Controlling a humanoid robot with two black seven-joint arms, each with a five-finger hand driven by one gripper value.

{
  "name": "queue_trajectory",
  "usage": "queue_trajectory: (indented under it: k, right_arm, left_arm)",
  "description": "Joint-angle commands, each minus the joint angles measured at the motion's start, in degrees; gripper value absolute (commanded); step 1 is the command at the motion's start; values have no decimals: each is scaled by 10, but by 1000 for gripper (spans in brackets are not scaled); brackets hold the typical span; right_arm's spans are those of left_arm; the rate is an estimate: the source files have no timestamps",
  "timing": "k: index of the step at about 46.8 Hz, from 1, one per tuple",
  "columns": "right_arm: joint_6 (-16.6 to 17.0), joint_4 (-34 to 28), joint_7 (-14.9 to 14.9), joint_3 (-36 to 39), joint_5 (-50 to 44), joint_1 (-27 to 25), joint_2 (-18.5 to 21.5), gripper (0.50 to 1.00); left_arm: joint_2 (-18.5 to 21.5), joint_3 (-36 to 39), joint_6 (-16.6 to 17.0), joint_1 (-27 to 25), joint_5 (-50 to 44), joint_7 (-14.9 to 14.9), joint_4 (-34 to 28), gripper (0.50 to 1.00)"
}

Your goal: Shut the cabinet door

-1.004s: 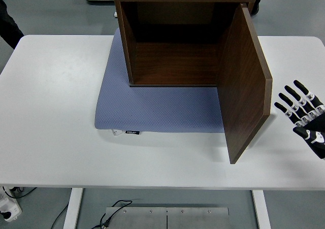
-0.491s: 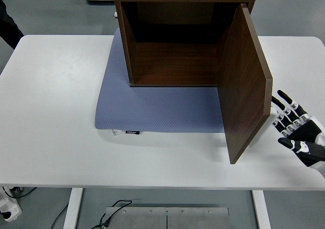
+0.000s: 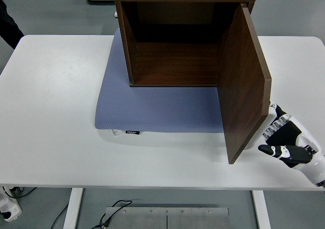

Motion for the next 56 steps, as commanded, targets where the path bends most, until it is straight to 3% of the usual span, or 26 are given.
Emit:
queue_trajectory:
  k: [1,56]
  right_arm:
    - [0,0,0,-10,-3,7,3,1000]
    - [0,-41,1,-150,-5,189,33,1000]
  left_arm:
    - [0,0,0,0,0,0,-1,1000]
    - [0,1,0,0,0,0,0,1000]
